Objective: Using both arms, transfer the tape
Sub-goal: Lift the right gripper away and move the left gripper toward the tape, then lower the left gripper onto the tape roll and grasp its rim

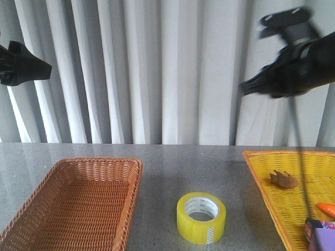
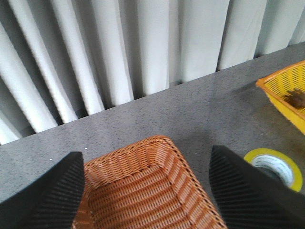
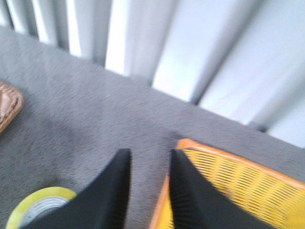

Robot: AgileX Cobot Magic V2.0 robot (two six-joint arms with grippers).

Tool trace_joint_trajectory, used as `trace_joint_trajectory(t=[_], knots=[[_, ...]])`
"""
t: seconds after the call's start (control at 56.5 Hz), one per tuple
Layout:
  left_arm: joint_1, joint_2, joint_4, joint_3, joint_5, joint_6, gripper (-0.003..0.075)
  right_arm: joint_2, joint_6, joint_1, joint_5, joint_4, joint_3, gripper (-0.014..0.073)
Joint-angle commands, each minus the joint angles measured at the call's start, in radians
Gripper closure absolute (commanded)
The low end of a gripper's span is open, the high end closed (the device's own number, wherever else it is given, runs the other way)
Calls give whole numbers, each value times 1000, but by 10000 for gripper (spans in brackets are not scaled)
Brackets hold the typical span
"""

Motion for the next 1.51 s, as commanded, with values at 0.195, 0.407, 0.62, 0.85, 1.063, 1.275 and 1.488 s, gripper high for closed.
trace_joint_trajectory(t=[0.195, 0.407, 0.62, 0.85, 1.063, 1.275, 1.488], knots=[[-67, -36, -107, -29, -76, -1, 199, -187, 37, -163, 35, 42, -27, 602], [-219, 55, 10, -29, -187, 25, 199, -198, 55, -170, 44, 45, -27, 602], [-371, 207, 100, -29, -191, 18, 199, -198, 54, -170, 45, 45, -27, 602], [-472, 349, 227, -29, -285, -89, 199, -198, 54, -170, 45, 45, -27, 602], [-511, 438, 278, -30, -343, -198, 199, -198, 54, -170, 44, 45, -27, 602], [-512, 504, 287, -30, -350, -256, 199, -198, 54, -170, 44, 45, -27, 602], [-512, 563, 258, -30, -370, -269, 199, -198, 54, -170, 44, 45, -27, 602]])
